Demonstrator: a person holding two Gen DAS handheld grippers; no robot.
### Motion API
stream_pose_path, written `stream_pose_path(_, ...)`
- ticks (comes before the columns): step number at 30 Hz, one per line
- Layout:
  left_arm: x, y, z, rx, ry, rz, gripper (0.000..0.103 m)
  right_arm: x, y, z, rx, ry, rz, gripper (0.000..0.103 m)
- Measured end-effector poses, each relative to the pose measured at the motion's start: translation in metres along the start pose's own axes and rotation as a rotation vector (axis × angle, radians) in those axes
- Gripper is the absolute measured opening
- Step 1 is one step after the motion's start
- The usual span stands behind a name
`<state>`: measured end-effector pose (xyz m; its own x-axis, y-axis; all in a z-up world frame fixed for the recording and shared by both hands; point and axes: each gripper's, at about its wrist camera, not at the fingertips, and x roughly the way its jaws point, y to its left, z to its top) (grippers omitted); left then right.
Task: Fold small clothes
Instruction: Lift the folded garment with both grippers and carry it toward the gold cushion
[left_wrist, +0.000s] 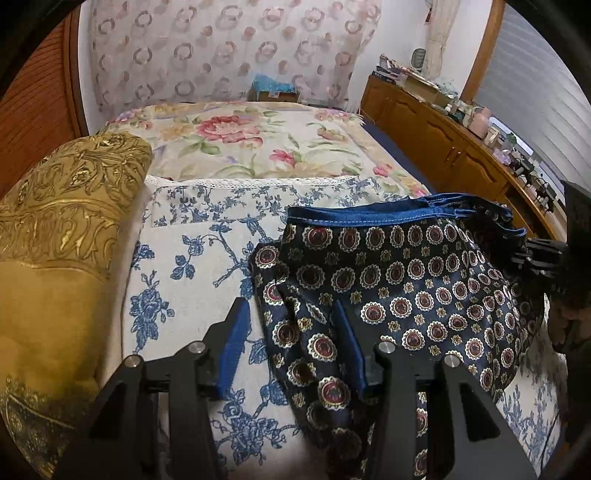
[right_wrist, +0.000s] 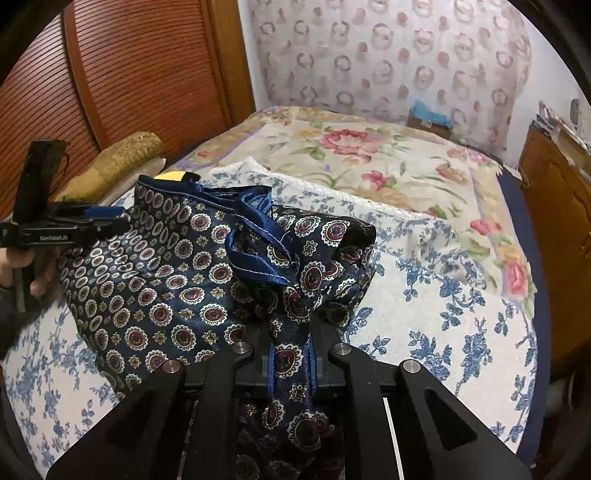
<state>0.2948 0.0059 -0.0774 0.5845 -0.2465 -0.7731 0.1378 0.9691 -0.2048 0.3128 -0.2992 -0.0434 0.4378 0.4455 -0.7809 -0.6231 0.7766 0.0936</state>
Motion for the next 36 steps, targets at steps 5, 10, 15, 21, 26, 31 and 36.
stream_pose_path(5,0.002,-0.003,0.000,0.004,-0.007,-0.048,0.031,0.007,-0.002,-0.001,0.027,0.007,0.010,0.012)
stream_pose_path(10,-0.004,-0.005,-0.001,0.019,-0.013,-0.078,0.001,0.008,-0.006,0.001,0.059,-0.001,0.025,0.013)
stream_pose_path(15,-0.040,-0.013,-0.003,0.039,-0.106,-0.098,0.001,-0.008,-0.001,0.006,0.054,-0.050,0.023,0.010)
stream_pose_path(21,-0.082,-0.017,-0.003,0.054,-0.211,-0.099,0.001,-0.040,0.019,0.022,0.018,-0.144,0.006,0.009)
stream_pose_path(26,-0.112,-0.013,0.000,0.059,-0.292,-0.083,0.001,-0.059,0.035,0.038,-0.032,-0.183,-0.004,0.009)
stream_pose_path(31,-0.138,-0.006,-0.001,0.060,-0.359,-0.046,0.001,-0.068,0.058,0.061,-0.105,-0.209,-0.012,0.009)
stream_pose_path(36,-0.162,0.014,-0.009,0.034,-0.420,0.002,0.001,-0.067,0.081,0.086,-0.176,-0.228,-0.010,0.009)
